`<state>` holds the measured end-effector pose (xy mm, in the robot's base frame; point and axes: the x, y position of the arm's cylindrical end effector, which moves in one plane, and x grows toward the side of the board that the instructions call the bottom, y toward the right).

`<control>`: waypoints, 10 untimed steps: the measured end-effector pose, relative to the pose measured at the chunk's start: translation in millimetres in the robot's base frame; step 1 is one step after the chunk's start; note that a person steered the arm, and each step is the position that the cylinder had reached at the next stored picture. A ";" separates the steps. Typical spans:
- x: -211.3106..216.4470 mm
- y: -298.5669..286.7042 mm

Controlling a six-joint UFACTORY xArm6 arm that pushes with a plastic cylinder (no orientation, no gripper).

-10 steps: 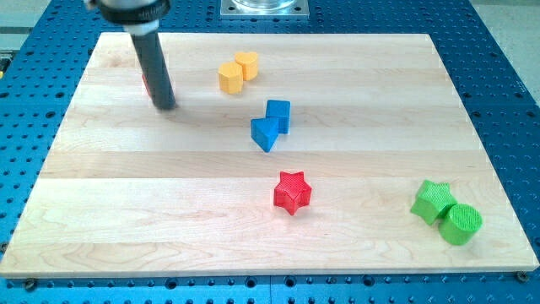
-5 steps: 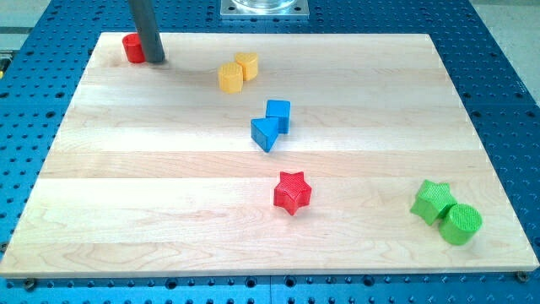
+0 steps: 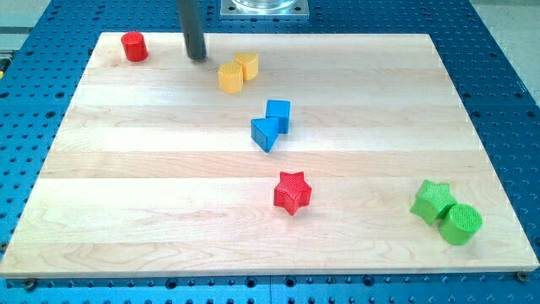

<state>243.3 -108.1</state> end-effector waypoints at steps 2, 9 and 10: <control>30.2 64.9; 49.6 91.0; 33.7 90.9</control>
